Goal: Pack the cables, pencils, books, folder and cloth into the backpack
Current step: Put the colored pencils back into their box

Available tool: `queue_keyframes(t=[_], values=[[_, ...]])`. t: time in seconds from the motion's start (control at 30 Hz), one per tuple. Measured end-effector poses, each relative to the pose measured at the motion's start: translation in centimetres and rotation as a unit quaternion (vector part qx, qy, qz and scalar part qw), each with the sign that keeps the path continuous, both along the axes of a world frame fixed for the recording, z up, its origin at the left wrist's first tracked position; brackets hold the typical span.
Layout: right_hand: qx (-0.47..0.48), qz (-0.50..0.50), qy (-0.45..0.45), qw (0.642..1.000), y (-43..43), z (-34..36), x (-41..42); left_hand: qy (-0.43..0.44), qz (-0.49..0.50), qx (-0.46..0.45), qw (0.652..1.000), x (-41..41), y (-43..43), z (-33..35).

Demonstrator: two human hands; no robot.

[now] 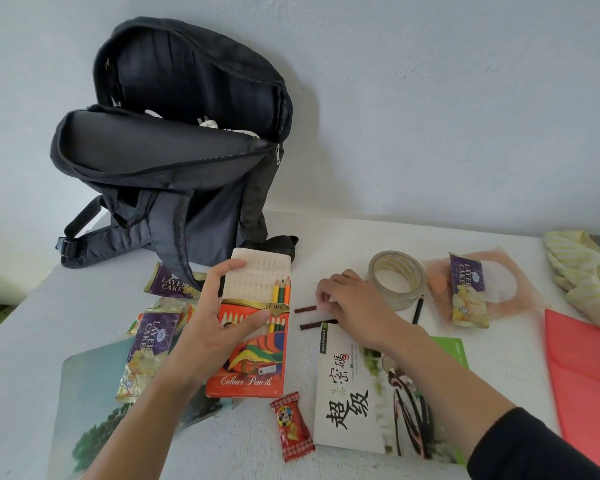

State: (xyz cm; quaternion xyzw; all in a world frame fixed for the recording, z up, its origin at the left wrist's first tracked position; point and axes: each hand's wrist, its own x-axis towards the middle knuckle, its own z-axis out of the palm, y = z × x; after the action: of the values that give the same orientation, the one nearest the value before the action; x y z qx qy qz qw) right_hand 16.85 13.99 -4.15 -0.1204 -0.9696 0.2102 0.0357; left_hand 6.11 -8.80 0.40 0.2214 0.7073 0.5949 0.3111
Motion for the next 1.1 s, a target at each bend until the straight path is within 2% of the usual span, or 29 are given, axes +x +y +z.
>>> queue_keyframes(t=[0.07,0.17,0.27,0.37,0.4,0.43,0.47,0.57,0.7,0.9,1.1], values=[[-0.105,-0.051,0.066,0.991,0.2,1.3,0.2,0.014,0.001,0.000,1.000,-0.2,0.0,0.0],[-0.223,-0.113,0.172,0.953,0.0,3.9,0.2,0.016,-0.003,0.004,1.000,-0.1,0.3,0.0],[-0.385,-0.125,0.242,0.882,-0.3,6.3,0.0,0.018,-0.014,0.006,1.000,0.0,0.9,0.3],[-0.522,-0.090,0.257,0.808,-0.6,7.3,-0.7,0.027,-0.033,0.014,0.999,0.0,1.5,0.7],[-0.541,-0.084,0.255,0.797,-0.7,7.6,-1.0,0.030,-0.039,0.019,0.999,0.1,1.6,0.9],[-0.538,-0.086,0.247,0.802,-0.9,7.8,-1.3,0.032,-0.043,0.023,0.998,0.1,1.8,1.1],[-0.512,-0.091,0.233,0.822,-1.2,8.0,-1.6,0.035,-0.047,0.029,0.998,0.2,1.8,1.3],[-0.391,-0.107,0.174,0.897,-1.9,7.9,-2.6,0.043,-0.060,0.044,0.996,0.4,1.9,2.0],[-0.296,-0.105,0.126,0.941,-2.4,7.5,-3.5,0.056,-0.073,0.050,0.995,0.6,1.6,2.5],[-0.191,-0.056,0.084,0.977,-3.2,7.5,-3.4,0.033,-0.066,0.056,0.996,0.5,1.1,2.4],[-0.287,-0.047,0.051,0.955,-2.8,7.2,-3.0,0.040,-0.056,0.057,0.996,0.1,1.0,2.1]])
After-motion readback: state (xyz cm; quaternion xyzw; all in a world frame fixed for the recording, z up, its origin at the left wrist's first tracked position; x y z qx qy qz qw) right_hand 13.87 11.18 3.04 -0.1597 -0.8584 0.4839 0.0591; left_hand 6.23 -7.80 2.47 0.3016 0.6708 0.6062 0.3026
